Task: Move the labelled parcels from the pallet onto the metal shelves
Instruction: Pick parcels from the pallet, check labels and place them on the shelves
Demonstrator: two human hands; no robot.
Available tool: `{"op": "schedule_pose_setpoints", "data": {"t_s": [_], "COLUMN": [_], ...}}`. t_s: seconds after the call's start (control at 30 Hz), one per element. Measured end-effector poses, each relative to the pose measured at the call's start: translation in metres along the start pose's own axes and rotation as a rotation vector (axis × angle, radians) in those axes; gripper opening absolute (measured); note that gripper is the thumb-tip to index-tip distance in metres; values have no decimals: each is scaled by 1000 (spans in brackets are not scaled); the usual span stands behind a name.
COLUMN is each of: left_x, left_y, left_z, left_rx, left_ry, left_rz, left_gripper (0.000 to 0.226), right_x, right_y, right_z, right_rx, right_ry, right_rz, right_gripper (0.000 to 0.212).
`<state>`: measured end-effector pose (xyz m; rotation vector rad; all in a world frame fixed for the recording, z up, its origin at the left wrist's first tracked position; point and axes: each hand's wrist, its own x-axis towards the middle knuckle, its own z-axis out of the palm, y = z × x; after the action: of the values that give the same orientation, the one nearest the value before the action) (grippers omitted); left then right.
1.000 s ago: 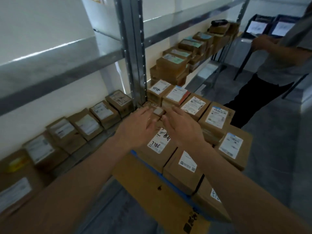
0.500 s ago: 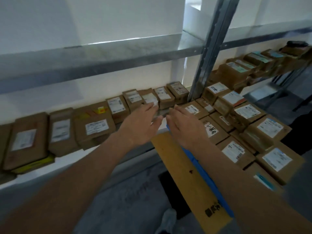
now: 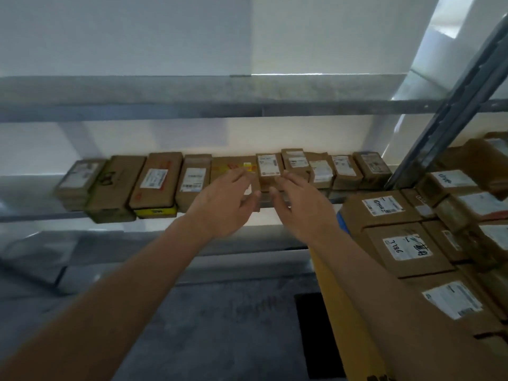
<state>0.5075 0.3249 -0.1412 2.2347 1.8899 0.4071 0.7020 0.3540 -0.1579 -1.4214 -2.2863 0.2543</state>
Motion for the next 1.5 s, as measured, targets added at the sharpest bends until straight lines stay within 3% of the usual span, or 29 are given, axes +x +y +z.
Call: {"op": "schedule_pose_setpoints", "data": {"t_s": [0.2,0.57,0.77,1.17,1.5], "left_x": [-38,-126,-164,-215,-204], "left_y": [-27,-93,-157,-324,-426], "left_z": [-6,-37,-59,-109,-117], "left_rx": [6,-45,-31,-23,-41], "left_ry": [52,248,282,245,171], "left_rz": [-147,-356,-410,-337,-341], "left_gripper": [73,42,46,46,52], "right_x": [12,37,53,80,129], "right_y": [-23,-121,-193,-338,-393], "right_z": [19,69,105,196,257], "right_rx": [6,47,62,67,82], "right_ry": [-72,-166,-163,-161,-185], "right_rz": [-166,-376,-438,-336,-304], "right_gripper": [51,53,53,55,60]}}
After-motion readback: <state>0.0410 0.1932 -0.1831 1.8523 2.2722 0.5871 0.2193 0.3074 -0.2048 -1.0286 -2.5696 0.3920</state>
